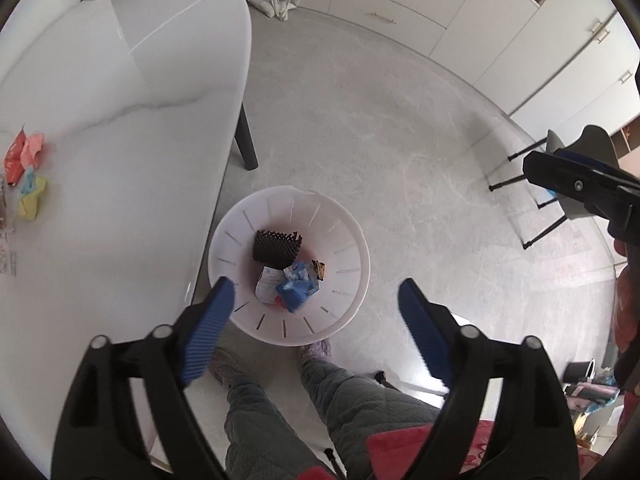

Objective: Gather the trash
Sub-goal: 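Drop the brown bag and dark blue wrapper into the wastebasket, then move both grippers back over the table toward the bottle and snack packet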

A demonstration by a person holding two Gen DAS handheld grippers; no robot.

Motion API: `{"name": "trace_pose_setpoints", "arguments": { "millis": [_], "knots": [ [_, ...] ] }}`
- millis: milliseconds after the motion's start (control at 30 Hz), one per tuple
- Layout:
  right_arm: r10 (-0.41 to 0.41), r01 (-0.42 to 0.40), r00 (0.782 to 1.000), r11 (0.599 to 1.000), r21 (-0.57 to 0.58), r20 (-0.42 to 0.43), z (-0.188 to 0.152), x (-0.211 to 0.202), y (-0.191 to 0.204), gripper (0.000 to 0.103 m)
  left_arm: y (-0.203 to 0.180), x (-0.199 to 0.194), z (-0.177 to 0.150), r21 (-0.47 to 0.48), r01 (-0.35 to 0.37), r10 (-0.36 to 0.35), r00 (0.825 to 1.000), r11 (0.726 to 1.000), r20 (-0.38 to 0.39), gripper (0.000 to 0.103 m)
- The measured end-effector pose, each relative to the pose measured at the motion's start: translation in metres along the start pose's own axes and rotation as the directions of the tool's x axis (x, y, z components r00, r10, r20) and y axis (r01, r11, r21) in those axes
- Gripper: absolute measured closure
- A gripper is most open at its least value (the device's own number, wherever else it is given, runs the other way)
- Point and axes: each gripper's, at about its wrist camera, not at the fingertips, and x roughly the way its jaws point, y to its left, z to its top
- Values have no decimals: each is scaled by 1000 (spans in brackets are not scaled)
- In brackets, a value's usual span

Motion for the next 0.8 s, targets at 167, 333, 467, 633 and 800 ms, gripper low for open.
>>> {"name": "trace_pose_setpoints", "arguments": {
  "millis": [167, 333, 467, 633, 800],
  "knots": [
    [11, -11, 1000, 1000, -11, 25, 2, -11, 8, 6, 17, -41, -1, -70, -24, 30, 996, 997, 86, 12],
    [47, -44, 996, 998, -39, 70, 8, -30, 30, 6, 41, -94, -6, -125, -75, 98, 977, 989, 187, 8],
    [77, -68, 991, 994, -86, 113, 14, -44, 58, 2, 69, -126, -14, -176, -110, 149, 962, 978, 230, 8],
    [123, -105, 985, 983, -153, 119, 26, -47, 97, 2, 113, -144, -28, -261, -162, 228, 942, 952, 247, 8],
    [169, -143, 981, 963, -231, 98, 34, -43, 151, 2, 176, -157, -41, -369, -213, 310, 923, 905, 228, 8]
  ]
}}
